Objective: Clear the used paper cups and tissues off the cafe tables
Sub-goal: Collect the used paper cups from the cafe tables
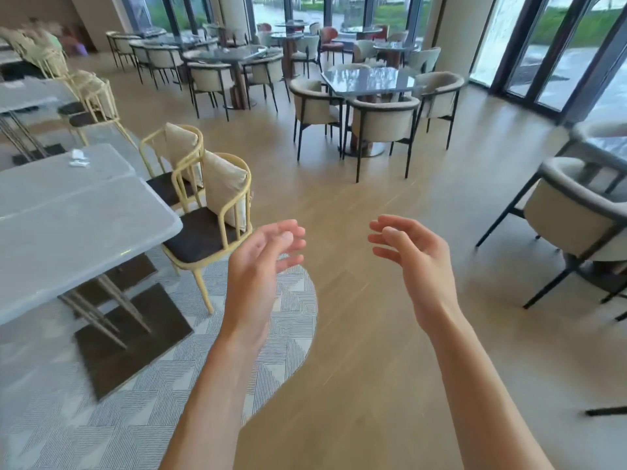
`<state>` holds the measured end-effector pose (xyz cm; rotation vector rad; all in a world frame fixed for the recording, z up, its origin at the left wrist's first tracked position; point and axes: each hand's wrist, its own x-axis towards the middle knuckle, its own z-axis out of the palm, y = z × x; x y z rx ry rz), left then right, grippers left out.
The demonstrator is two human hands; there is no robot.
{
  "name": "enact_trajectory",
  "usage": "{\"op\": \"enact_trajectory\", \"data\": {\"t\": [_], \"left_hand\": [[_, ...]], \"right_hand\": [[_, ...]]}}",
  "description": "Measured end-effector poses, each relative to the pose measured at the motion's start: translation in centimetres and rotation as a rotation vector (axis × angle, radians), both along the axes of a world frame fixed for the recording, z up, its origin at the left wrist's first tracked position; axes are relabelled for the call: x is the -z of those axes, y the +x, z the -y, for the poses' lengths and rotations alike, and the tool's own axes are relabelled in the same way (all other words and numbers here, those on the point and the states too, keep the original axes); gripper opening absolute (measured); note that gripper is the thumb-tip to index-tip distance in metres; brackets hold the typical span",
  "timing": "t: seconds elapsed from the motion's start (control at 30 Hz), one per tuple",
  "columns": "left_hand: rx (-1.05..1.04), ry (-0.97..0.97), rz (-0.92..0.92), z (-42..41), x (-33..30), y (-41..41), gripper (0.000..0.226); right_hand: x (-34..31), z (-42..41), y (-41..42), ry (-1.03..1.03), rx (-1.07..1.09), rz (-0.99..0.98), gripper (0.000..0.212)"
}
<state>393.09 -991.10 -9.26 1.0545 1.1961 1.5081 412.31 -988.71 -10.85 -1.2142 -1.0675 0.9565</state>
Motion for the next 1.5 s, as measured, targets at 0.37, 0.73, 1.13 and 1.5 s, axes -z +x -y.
{"op": "enact_trajectory", "data": {"t": [0.37, 0.73, 1.13, 1.5], "left_hand": [[0.025, 0.001, 0.077, -25.4, 3.0, -0.7, 0.020], [0.199, 0.076, 0.047, -57.3, 1.1, -2.2, 0.021], [0.176, 0.079, -0.004, -84.1, 4.2, 0.0, 0.027], [-0.022, 0.185, 0.022, -115.0, -2.3, -1.3, 0.035]], "right_hand": [[2.6, -23.8, -0.8, -0.013, -0.022, 0.110, 0.029], [0.2, -53.0, -2.7, -0.010, 0.079, 0.178, 0.034], [3.3, -80.8, -0.7, -0.006, 0.075, 0.103, 0.033], [-3.4, -115.2, -1.1, 0.073, -0.114, 0.079, 0.034]]}}
